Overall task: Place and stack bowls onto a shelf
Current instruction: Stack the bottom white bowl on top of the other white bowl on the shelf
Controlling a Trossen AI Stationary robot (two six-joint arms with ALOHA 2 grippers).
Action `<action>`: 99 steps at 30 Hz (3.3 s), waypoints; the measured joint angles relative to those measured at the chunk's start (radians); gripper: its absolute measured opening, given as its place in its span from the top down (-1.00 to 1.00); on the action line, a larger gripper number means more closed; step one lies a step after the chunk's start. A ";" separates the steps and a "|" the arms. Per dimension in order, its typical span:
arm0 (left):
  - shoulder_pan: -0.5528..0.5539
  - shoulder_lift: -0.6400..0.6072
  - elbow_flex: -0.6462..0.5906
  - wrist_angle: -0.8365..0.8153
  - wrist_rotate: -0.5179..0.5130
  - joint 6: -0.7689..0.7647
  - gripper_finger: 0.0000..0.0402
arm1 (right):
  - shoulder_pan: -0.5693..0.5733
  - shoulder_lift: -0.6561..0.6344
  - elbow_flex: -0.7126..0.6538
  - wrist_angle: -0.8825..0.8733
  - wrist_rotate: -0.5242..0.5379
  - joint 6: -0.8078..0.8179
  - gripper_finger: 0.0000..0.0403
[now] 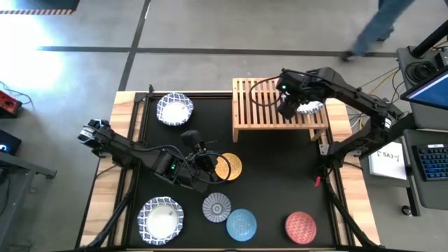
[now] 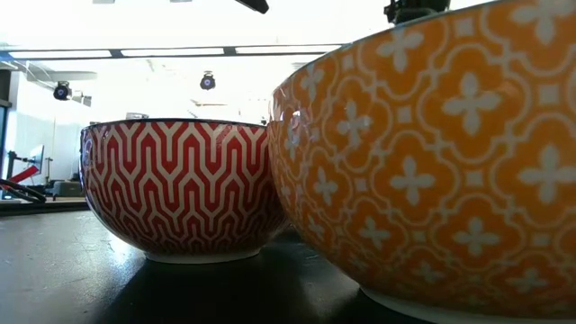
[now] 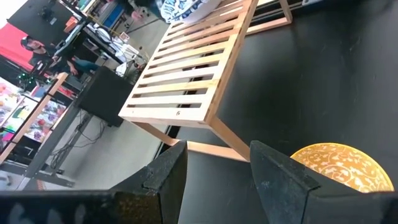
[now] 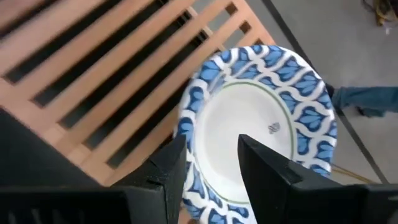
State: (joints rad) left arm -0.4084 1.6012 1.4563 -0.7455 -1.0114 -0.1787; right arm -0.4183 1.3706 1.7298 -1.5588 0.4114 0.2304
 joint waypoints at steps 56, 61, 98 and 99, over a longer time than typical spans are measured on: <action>-0.325 -0.001 -0.481 -0.290 1.112 -0.807 0.21 | 0.042 -0.009 -0.007 0.361 -0.393 -0.117 0.33; -0.325 -0.001 -0.479 -0.299 1.102 -0.802 0.21 | 0.041 -0.009 -0.013 0.361 -0.393 -0.118 0.33; -0.304 -0.005 -0.550 -0.250 0.880 -0.810 0.21 | 0.041 -0.008 -0.055 0.389 -0.393 -0.127 0.33; -0.304 -0.005 -0.554 -0.238 0.880 -0.810 0.21 | 0.041 -0.008 -0.055 0.389 -0.393 -0.127 0.33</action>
State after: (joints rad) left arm -0.7124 1.5959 0.9022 -0.9836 -0.1310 -0.9882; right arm -0.3775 1.3624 1.6745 -1.1697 0.0185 0.1032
